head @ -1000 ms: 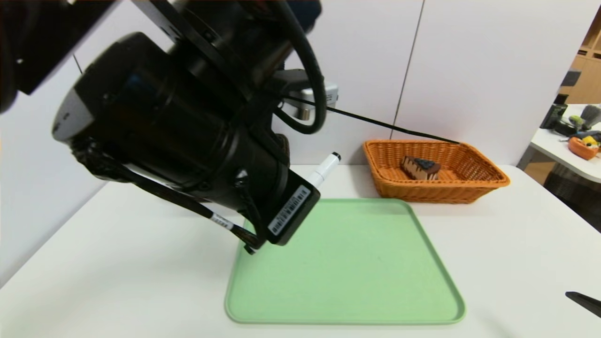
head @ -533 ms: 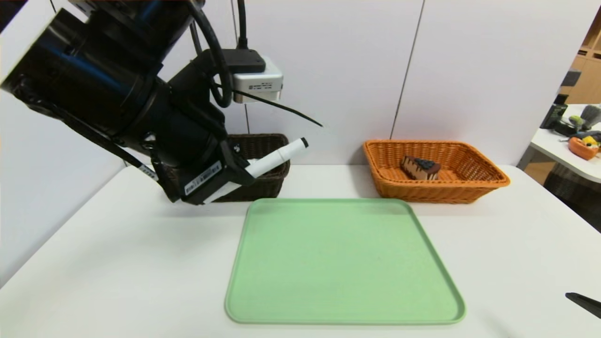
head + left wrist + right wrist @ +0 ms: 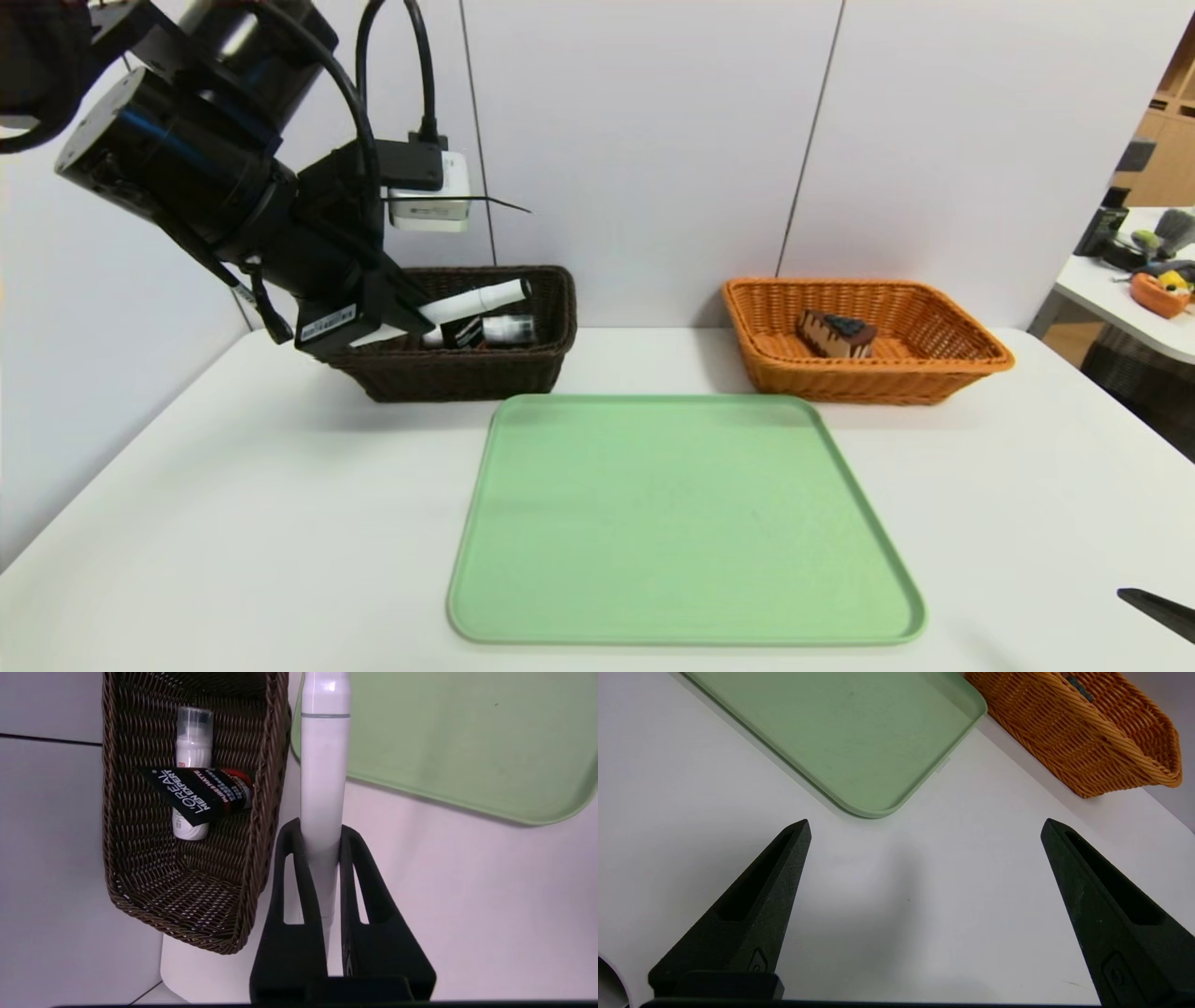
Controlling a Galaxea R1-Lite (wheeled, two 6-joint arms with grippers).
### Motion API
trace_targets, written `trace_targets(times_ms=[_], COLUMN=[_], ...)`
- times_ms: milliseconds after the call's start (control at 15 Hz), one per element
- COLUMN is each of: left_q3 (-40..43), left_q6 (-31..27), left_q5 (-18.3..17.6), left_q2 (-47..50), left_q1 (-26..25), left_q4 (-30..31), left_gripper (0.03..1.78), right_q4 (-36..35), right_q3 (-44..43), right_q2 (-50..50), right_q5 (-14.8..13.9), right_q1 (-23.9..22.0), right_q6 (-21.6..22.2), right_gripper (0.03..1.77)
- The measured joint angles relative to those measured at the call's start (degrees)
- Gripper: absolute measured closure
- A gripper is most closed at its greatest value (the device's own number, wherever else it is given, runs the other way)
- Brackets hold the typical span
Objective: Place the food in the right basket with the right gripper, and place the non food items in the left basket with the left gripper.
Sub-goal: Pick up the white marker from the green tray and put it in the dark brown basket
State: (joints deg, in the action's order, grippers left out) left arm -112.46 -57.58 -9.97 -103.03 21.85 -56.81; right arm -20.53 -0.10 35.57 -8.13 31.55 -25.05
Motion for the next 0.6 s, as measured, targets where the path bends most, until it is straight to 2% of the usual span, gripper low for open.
trace_targets(times_ms=[200, 600], left_q3=[-0.41, -0.44], left_q6=[-3.91, -5.32], left_q5=[0.02, 0.17], left_q2=[-2.43, -6.39], left_q1=[-2.96, -6.28], left_q4=[1.96, 7.12], left_gripper=[1.66, 1.66], right_q4=[0.0, -0.05], right_q3=[0.0, 0.0], right_q2=[0.0, 0.0], right_q5=[0.01, 0.01], right_q1=[-0.1, -0.27], right_q6=[-0.02, 0.11], right_gripper=[0.1, 0.1])
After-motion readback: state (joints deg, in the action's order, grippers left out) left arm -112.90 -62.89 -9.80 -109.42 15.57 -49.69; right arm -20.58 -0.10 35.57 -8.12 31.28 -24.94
